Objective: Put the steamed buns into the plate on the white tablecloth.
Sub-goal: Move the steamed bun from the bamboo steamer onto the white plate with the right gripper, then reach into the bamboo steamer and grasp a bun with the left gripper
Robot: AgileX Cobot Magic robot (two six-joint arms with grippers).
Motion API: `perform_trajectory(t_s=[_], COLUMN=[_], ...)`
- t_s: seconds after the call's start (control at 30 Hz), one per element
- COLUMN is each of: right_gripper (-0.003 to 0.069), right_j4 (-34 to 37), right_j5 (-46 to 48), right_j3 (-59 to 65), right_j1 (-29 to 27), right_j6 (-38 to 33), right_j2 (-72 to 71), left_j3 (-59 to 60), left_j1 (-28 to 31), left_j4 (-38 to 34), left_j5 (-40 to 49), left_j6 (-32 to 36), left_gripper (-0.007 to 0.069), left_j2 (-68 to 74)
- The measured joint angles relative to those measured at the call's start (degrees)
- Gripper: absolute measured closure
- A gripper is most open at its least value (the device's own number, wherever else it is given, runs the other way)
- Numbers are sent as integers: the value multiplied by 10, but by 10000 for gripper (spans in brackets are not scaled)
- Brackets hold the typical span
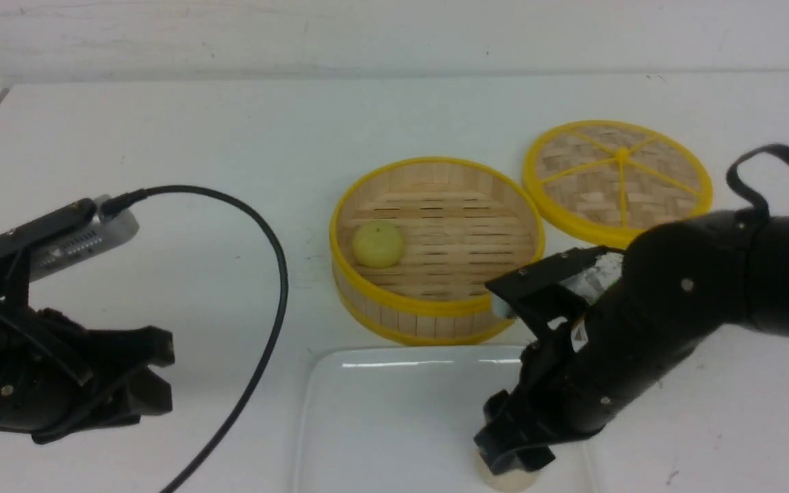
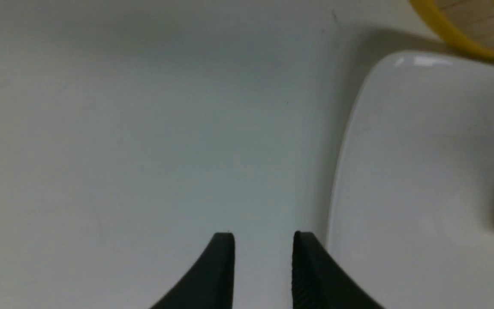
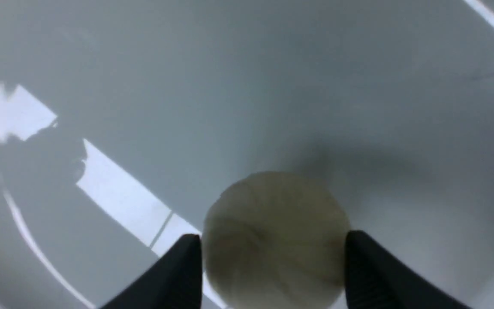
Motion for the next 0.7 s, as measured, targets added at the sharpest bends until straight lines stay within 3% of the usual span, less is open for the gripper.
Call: perform_trajectory(t_s=[0.1,0.17,0.27,0.3,0.33,0.37,0.47,0.6,0.7], right_gripper=[167,205,342,423,437,567,668,673,673], right_j4=[-28,-56,-115,-144,-144,-176,-219,-246,-250], right_j5=[74,129,191,211,215,244,267,273,276], right_j3=[-71,-116,-155,-159,-160,-158,-136,-83,4], right_j1=[-2,-4,-6,-9,-9,-18,-46,-86,-134], right_j6=[0,0,2,8,9,27,64,88,95], right_j2=[-8,-22,-62,-88,-88,-123,-182,-246,-319], left_j3=[-46,-81,-137,-158,-162,-190,-225,-264,-330], left_j1=[0,0,0,0,0,0,-4,-44,-117], left_j4=[-18,-28,-50,-60,-64,-77,-88,-84,-60], left_j5=[20,28,50,63,65,86,109,120,114], left_j6=[25,38,52,53,53,55,56,57,57], left_gripper=[348,331,308,304,303,300,300,300,300], left_j2=[6,11,24,33,36,52,88,142,223])
